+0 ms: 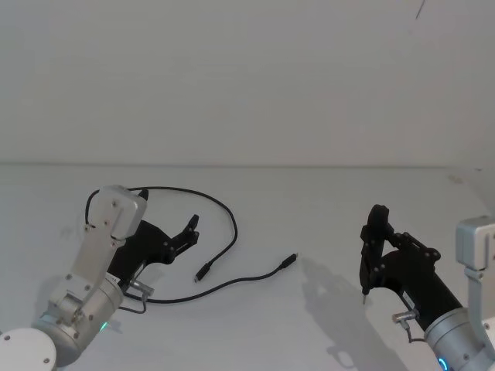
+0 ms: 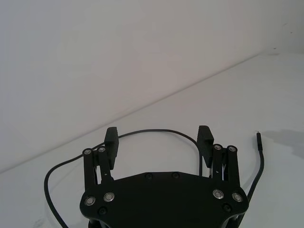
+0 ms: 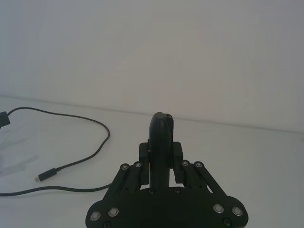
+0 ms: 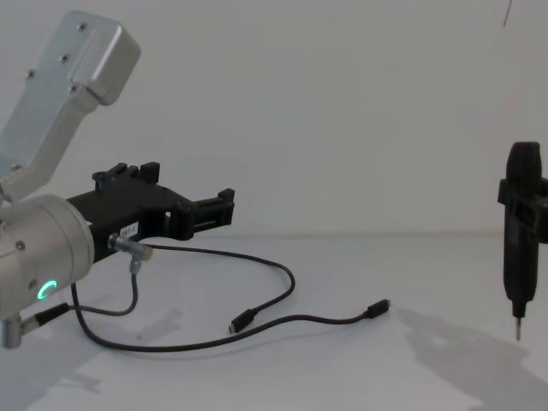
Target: Pick up the data cable with the one hand.
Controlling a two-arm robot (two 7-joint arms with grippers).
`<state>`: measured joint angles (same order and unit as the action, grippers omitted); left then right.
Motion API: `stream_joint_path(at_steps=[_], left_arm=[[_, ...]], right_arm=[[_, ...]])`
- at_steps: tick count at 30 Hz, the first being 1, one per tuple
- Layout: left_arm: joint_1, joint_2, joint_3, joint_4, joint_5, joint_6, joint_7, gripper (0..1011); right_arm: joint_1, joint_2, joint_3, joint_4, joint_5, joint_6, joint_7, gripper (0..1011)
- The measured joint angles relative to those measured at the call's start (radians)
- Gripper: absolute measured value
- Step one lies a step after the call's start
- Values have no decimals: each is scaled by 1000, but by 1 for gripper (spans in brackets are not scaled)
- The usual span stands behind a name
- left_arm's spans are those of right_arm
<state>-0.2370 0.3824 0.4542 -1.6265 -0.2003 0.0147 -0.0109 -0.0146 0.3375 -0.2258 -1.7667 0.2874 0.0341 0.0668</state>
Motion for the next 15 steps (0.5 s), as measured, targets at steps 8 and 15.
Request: stream_joint_path(at_steps=[8, 15], left_arm=[[0, 0, 0, 0, 0, 0, 0, 1001], [0, 0, 0, 0, 0, 0, 0, 1001]], right_arm=[[0, 0, 0, 0, 0, 0, 0, 279], [0, 0, 0, 0, 0, 0, 0, 279]])
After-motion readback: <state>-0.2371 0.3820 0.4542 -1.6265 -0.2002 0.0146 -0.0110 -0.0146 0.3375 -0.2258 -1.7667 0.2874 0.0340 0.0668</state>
